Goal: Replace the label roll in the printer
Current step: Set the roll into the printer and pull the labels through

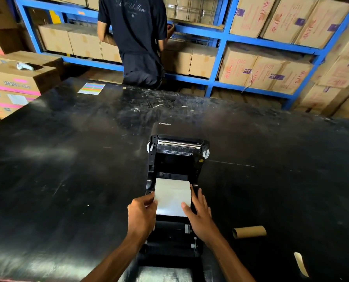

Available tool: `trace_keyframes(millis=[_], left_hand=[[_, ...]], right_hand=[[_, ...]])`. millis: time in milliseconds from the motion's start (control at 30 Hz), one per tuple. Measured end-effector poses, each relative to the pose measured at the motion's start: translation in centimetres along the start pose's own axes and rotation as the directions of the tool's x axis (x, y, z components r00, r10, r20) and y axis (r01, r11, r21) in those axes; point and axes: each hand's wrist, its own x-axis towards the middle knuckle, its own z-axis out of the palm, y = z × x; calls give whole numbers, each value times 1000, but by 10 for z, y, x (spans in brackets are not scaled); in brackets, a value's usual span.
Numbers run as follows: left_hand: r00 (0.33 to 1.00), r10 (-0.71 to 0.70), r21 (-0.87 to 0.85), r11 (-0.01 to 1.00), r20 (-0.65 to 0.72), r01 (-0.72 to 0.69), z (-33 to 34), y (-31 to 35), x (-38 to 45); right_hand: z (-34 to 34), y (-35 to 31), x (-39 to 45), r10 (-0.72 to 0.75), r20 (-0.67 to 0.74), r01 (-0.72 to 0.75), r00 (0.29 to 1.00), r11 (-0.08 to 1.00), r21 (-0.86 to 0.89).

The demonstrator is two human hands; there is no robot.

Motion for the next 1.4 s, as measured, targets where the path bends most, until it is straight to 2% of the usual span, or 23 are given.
trace_keyframes(millis=[333,467,600,700,933,1167,1333,1400], left_hand=[[998,38,26,999,57,-40,-8,3,-5],[998,23,26,999,53,-24,-11,5,-4],[998,47,106,993,52,-52,-14,-3,2],[999,31,121,992,44,-36,-16,-7,6],[996,47,111,992,74,-55,-20,-7,9],[993,68,112,991,97,-79,-21,-10,10],[991,99,83,991,91,-106,-20,-2,14],[989,106,82,990,104,-114,-21,-2,14]], right_hand=[[1,-3,-3,35,-17,-35,999,999,13],[1,-1,-2,32,-105,-29,994,999,23],[-6,11,-8,122,-290,-11,949,934,358],[-14,20,-14,160,-349,6,923,904,428],[8,8,-18,90,-386,43,918,946,322],[20,-5,-11,56,-524,83,850,968,238],[25,-15,-4,53,-632,74,773,982,173],[24,-14,-4,48,-635,79,771,982,170]])
